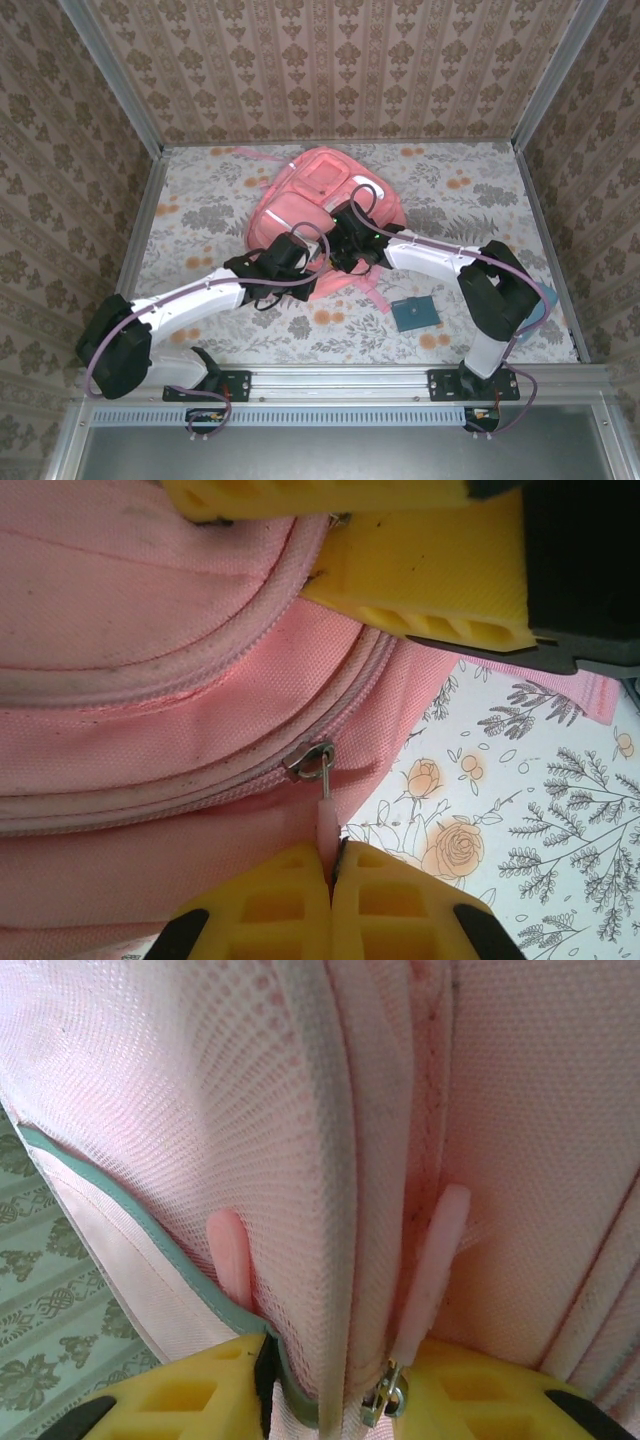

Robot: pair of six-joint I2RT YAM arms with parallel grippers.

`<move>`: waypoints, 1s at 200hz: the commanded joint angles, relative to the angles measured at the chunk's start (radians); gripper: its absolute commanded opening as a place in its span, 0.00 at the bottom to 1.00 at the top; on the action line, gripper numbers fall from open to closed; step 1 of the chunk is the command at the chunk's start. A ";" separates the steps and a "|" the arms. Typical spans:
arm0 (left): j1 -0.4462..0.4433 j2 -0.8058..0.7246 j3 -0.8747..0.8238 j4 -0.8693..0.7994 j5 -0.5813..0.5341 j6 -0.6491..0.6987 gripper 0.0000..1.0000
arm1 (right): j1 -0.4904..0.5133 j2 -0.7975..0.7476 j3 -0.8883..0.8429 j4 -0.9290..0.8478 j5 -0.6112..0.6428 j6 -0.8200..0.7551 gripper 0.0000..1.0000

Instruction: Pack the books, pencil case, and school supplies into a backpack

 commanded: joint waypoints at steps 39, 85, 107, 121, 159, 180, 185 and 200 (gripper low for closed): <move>-0.003 -0.058 0.033 -0.065 -0.159 0.025 0.00 | -0.017 -0.096 -0.030 -0.045 0.054 -0.070 0.06; 0.080 -0.090 0.027 -0.106 -0.172 0.032 0.00 | -0.084 -0.229 -0.132 -0.085 0.020 -0.166 0.02; 0.128 -0.087 0.027 -0.108 -0.162 0.046 0.00 | -0.127 -0.271 -0.162 -0.086 -0.016 -0.216 0.02; 0.166 -0.080 0.028 -0.104 -0.151 0.055 0.00 | -0.156 -0.280 -0.156 -0.101 -0.051 -0.265 0.02; 0.263 -0.067 0.041 -0.070 -0.111 0.073 0.00 | -0.246 -0.266 -0.111 -0.139 -0.179 -0.424 0.03; 0.281 -0.082 0.060 -0.065 -0.111 0.079 0.00 | -0.271 -0.216 -0.068 -0.156 -0.242 -0.493 0.03; 0.281 -0.091 0.063 -0.066 -0.115 0.081 0.00 | -0.273 -0.202 -0.054 -0.159 -0.251 -0.515 0.03; 0.281 -0.127 0.063 -0.068 -0.129 0.078 0.00 | -0.277 -0.155 -0.001 -0.187 -0.263 -0.572 0.04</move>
